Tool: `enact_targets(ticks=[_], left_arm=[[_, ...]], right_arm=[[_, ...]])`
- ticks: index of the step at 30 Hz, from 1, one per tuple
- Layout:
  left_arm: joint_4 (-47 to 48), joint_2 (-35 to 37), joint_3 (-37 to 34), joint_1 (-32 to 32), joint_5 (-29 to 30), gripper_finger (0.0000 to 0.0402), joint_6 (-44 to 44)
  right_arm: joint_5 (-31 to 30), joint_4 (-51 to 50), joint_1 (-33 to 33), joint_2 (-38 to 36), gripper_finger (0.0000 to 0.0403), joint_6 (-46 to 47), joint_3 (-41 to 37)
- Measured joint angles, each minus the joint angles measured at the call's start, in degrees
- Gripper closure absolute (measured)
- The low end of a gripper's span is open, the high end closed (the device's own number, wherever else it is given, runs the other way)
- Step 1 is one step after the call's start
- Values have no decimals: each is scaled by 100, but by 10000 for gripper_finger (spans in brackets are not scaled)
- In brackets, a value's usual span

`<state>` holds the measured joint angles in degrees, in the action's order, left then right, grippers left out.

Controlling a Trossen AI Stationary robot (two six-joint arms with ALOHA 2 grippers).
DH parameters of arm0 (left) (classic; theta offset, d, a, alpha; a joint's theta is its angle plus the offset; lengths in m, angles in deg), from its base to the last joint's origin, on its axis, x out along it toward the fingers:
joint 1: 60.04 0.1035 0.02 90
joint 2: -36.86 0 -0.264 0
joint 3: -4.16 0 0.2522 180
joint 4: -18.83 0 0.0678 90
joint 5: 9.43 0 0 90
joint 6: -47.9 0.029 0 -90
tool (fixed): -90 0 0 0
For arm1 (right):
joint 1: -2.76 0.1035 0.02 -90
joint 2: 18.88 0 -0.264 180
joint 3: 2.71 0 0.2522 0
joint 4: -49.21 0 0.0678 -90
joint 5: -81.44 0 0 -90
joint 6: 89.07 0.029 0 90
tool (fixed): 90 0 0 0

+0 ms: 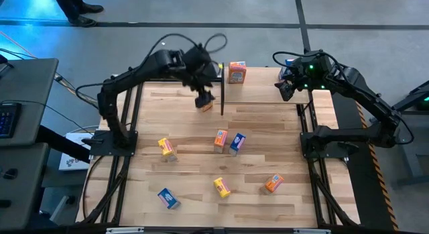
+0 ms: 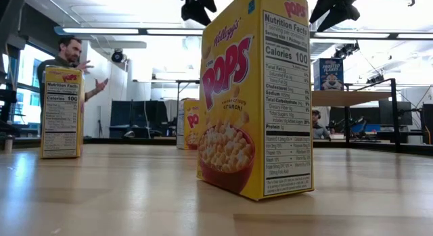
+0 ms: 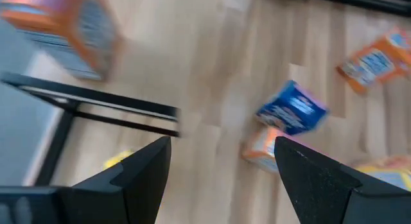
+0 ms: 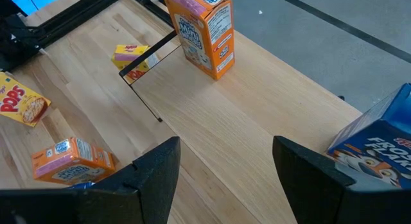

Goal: Stack cereal on shelf
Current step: Put the bottom yellow cereal box on the shelf

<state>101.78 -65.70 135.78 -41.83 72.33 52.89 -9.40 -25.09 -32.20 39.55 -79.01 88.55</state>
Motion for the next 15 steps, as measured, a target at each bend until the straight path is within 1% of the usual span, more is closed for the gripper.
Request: enact_targets(ticks=[5,8,15], left_arm=[[-56,186,-614,-595,-1,135,-33],[-355,317,-937,-950,-2,135,-46],[-742,329,-1356,-1725,-10,135,45]], right_arm=[[0,-2,-1,0,163,0,0],[0,-2,0,0,163,-2,2],[0,1,-1,0,163,1,0]])
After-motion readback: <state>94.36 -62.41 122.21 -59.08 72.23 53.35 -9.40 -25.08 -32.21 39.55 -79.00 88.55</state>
